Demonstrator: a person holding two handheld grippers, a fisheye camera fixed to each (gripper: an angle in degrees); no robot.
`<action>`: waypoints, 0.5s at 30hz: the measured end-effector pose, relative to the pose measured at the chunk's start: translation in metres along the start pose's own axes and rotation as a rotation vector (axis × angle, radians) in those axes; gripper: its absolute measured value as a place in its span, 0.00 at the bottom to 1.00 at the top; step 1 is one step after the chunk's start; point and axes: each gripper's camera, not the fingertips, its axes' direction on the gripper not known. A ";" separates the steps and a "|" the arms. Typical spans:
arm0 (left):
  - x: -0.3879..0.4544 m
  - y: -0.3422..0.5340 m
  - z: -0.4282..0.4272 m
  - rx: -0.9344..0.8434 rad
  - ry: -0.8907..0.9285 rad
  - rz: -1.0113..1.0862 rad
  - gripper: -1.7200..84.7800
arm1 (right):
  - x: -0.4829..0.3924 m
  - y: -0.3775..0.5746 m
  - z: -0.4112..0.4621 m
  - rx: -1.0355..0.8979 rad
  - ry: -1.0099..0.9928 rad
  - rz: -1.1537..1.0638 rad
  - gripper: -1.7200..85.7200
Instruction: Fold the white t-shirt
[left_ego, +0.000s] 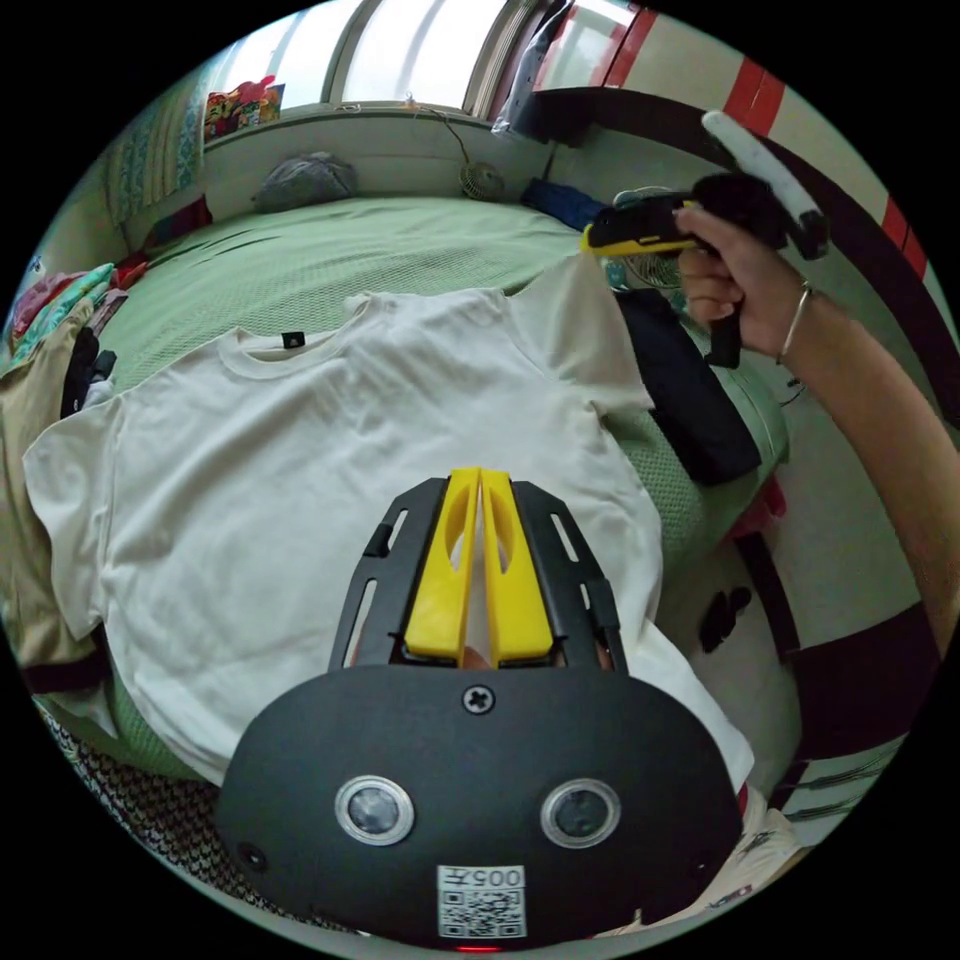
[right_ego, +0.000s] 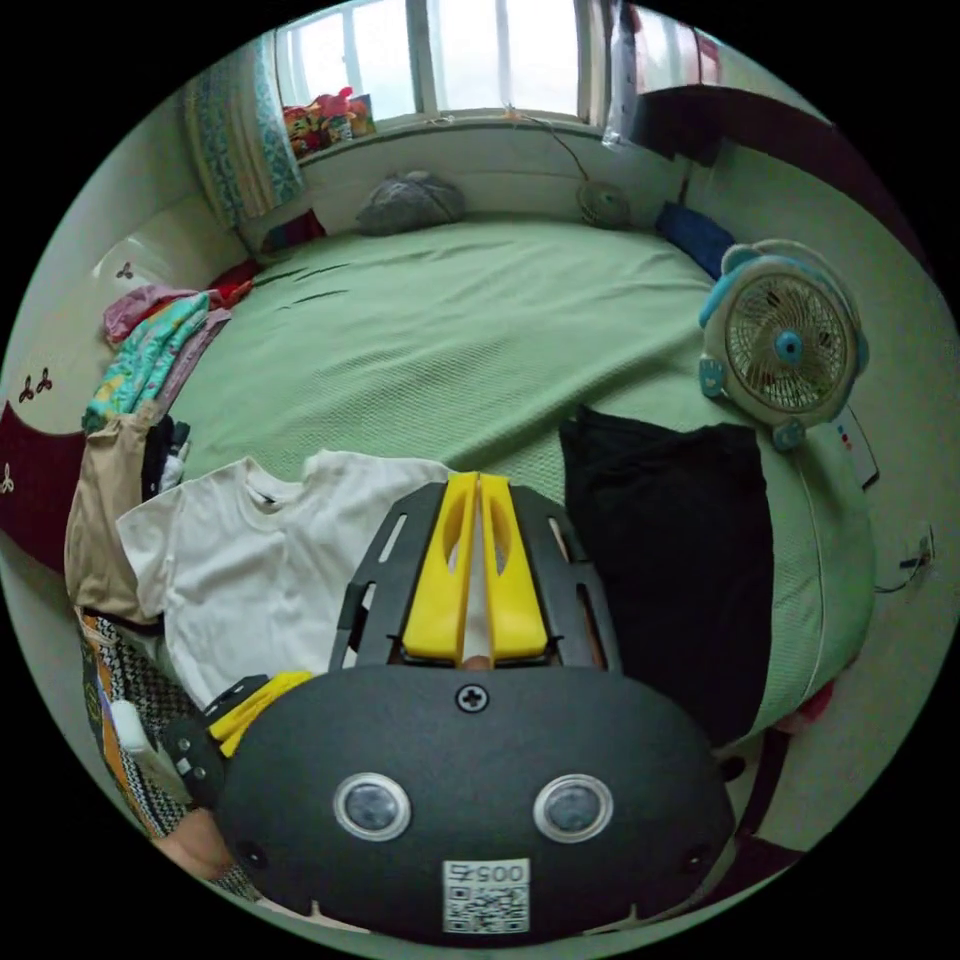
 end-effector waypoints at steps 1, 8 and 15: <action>-0.001 0.000 0.000 0.000 0.000 -0.004 0.01 | -0.015 -0.005 -0.003 -0.003 0.020 -0.017 0.01; -0.016 0.003 -0.001 -0.022 -0.020 -0.051 0.01 | -0.094 -0.029 0.013 -0.132 -0.071 -0.125 0.03; -0.035 0.005 -0.008 -0.032 -0.014 -0.069 0.01 | -0.060 -0.036 0.024 -0.142 -0.097 -0.098 0.07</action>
